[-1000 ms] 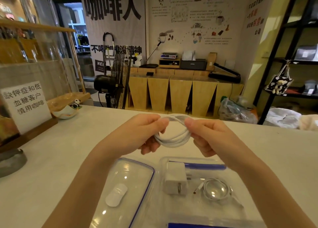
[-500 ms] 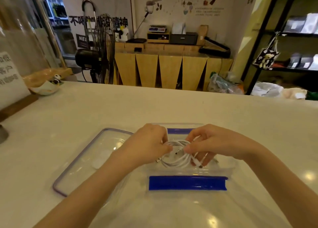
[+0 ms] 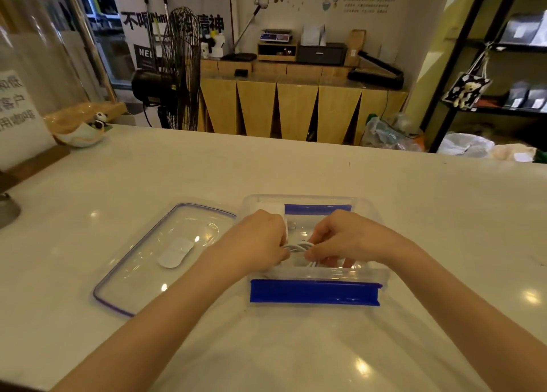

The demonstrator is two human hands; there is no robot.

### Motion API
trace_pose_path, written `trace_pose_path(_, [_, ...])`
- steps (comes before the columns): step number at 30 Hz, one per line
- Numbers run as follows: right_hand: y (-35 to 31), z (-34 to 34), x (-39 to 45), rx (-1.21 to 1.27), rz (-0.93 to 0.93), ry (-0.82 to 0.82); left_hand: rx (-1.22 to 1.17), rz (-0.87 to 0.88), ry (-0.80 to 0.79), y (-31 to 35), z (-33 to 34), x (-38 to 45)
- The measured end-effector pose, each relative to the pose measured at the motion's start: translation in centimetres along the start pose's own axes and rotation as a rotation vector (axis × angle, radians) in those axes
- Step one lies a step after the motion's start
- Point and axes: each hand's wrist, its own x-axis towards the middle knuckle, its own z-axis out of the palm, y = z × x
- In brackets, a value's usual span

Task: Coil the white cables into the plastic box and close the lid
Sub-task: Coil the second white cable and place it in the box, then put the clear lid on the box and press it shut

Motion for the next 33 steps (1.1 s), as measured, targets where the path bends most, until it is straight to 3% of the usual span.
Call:
trace_pose_path(6, [0.1,0.2,0.2,-0.038,-0.018,0.039,0.051,-0.014,-0.091,0.3,-0.2,0.0])
trace_pose_path(11, [-0.2,0.0,0.3,-0.078,-0.015,0.049,0.136,0.056,-0.056,0.4,-0.6,-0.9])
trace_pose_path(16, [-1.2,-1.1,0.1,-0.121,-0.003,0.064,0.139,0.143,0.091,-0.8,-1.5,-2.5])
trace_pose_path(20, [-3.7,-2.4,0.5,-0.106,-0.147,0.212,-0.019,0.123,0.385,-2.8,-2.2,-3.8])
trace_pose_path(23, [-6.8,-2.7,1.6,0.017,-0.322,0.182,-0.134,0.041,0.571,-5.7,-2.3,-5.0])
trace_pose_path(26, [-9.5,-1.6,4.0,-0.030,-0.475,0.158,-0.133,-0.086,0.644,-8.9,-1.0,-6.2])
trace_pose_path(29, [-11.4,0.1,7.1,-0.211,-0.530,0.151,-0.109,-0.272,0.592,-12.0,0.9,-7.2])
trace_pose_path(33, [-12.3,2.1,11.1,-0.509,-0.387,0.054,-0.088,-0.534,0.512,-14.7,2.5,-8.6])
